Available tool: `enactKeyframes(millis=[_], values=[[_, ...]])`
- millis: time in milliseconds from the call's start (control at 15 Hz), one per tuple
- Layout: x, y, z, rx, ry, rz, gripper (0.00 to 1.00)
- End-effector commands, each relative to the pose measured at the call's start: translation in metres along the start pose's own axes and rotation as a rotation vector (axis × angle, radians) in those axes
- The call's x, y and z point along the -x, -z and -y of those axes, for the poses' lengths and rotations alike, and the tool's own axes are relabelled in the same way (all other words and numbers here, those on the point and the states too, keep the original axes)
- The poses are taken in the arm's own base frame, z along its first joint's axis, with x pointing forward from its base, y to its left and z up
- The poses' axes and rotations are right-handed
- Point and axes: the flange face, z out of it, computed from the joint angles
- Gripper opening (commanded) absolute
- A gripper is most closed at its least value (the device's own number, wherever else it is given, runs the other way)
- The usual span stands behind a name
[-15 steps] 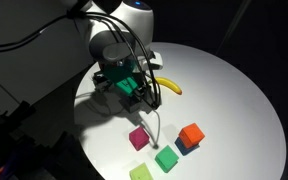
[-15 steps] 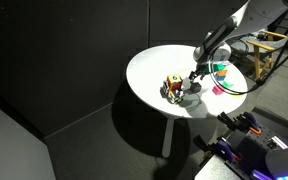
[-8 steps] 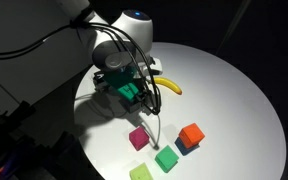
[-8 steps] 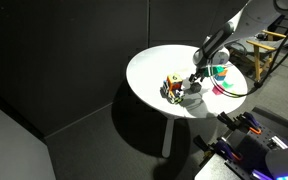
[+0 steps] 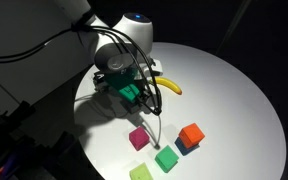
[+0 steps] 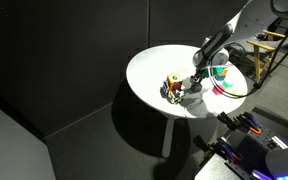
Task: Put the grey block on the pink block
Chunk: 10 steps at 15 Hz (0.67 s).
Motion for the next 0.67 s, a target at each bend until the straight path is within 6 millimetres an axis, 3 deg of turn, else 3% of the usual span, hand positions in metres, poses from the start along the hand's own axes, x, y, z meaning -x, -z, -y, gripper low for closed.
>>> enactKeyframes(millis=[0,600], values=[[-0.004,0.008,-0.001,0.031,-0.008,0.005,0.33],[0.011,0.053,-0.015,0.082,-0.004,0.022,0.31]])
